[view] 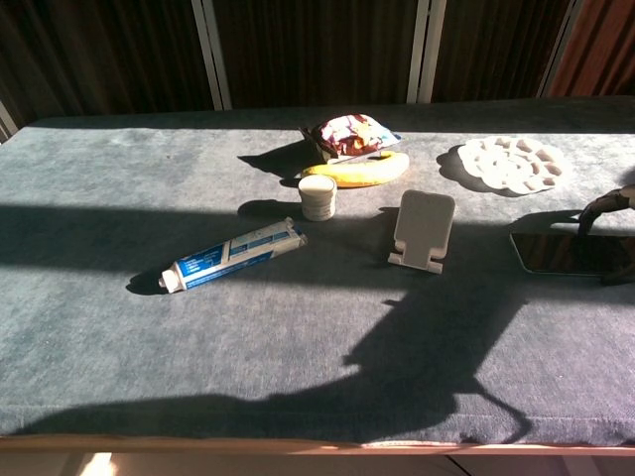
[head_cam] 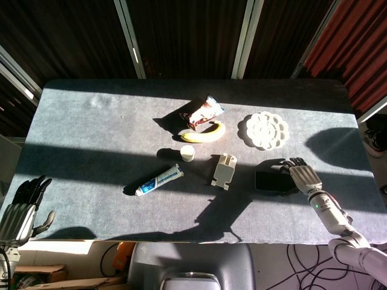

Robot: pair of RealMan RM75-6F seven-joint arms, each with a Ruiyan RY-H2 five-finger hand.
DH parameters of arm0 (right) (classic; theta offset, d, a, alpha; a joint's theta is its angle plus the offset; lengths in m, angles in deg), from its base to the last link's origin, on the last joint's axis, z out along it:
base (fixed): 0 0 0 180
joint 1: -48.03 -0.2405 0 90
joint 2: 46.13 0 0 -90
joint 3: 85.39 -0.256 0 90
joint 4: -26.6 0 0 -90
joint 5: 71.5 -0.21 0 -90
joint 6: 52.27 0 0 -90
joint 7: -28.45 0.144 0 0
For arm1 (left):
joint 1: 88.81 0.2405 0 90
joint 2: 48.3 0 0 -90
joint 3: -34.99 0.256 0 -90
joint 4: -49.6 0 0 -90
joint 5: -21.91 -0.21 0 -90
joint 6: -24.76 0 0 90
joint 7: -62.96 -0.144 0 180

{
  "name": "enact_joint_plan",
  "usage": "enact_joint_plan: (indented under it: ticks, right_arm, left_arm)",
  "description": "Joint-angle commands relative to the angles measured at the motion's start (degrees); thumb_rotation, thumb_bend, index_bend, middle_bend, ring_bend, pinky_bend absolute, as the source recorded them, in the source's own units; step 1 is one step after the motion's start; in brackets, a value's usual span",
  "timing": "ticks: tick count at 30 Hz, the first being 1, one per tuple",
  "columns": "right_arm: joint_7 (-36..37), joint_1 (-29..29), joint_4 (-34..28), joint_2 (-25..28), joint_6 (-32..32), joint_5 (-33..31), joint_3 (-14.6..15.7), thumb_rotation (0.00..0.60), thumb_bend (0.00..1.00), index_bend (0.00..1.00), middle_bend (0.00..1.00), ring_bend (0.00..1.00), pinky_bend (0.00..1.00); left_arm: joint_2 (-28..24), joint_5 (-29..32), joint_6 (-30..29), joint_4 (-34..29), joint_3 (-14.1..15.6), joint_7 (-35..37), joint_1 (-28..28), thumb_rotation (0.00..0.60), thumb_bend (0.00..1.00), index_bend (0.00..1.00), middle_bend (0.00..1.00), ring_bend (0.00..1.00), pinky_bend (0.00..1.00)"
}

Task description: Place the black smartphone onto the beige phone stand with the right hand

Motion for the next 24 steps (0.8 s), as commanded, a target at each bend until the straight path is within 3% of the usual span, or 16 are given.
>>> enact_joint_plan:
  ticks: [1, 14, 24]
  right_arm:
    - [-0.70, 0.14, 0.24, -0.31, -0.25, -0.42, -0.11, 0.600, 0.28, 0.68, 0.48, 0.18, 0.05]
    - [-8.36, 1.27, -0.03, -1.55, -3.63, -2.58, -0.80, 0.600, 0.34, 0.92, 0.67, 0.37, 0.18]
    - [-15.39, 2.16, -2.09, -1.60, -6.61, -3.96, -1.13, 0.600, 0.35, 0.98, 0.71, 0.42, 0.21]
  left_arm:
    - [-0.01, 0.03, 0.02, 0.02, -0.03, 0.08, -0.03, 0.600, 0.40, 0.00, 0.00, 0.00, 0.00]
    - [0.02, 0.07, -0.14, 0.20, -0.13, 0.93, -0.03, 0.600, 0.39, 0.00, 0.00, 0.00, 0.00]
    - [-0.13, -0.07, -0.57, 0.53, -0.21, 2.09, 0.08, 0.600, 0.39, 0.00, 0.00, 0.00, 0.00]
